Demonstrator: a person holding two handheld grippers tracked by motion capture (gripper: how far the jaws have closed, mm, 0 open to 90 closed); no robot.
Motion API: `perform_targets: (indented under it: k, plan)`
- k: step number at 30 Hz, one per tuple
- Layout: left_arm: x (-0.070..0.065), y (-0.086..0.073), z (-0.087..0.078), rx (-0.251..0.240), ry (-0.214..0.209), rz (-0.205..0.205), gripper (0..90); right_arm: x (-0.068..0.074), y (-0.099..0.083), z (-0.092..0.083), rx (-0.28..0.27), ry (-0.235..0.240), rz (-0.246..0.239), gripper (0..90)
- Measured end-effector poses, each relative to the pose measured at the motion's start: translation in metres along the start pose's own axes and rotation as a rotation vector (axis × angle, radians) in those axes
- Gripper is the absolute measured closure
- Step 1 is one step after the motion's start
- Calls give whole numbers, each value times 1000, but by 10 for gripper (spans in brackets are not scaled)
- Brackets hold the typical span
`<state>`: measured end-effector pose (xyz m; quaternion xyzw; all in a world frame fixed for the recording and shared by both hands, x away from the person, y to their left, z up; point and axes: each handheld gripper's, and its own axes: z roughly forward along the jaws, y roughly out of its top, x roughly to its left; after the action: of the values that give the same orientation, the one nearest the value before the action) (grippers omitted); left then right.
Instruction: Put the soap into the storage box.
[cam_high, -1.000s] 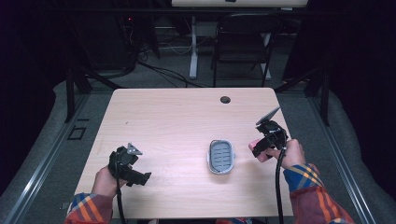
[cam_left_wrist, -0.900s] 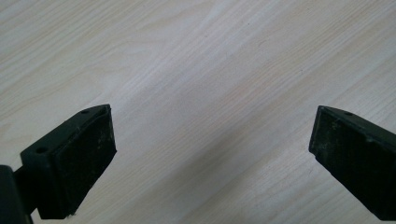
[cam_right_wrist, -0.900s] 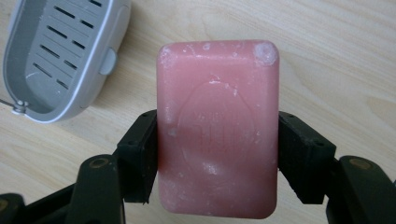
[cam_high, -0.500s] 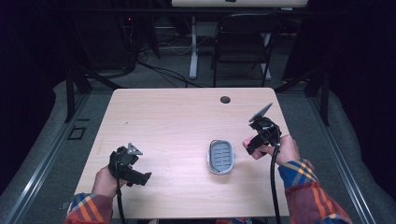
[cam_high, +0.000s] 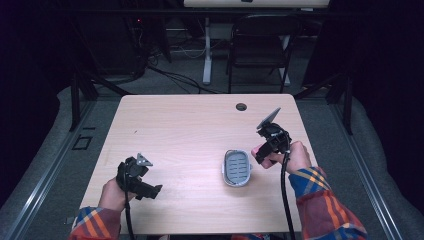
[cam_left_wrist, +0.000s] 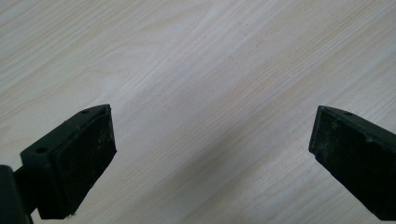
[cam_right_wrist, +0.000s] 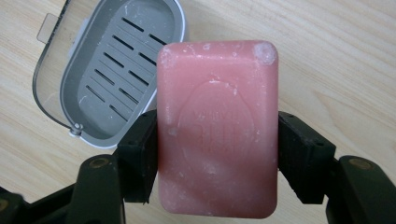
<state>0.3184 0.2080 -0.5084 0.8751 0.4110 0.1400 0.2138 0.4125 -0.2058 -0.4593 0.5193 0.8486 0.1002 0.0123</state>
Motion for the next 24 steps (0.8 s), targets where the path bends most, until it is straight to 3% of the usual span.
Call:
perform_targets:
  k: [15,23,24]
  plan:
    - [0,0,0,3,1,3,5,14,15,12,34,-8,-34,367]
    - [-1,0,0,3,1,7,5,28,23,22,43,-30,-40,367]
    - [-1,0,0,3,1,6,5,28,25,22,59,-38,-58,367]
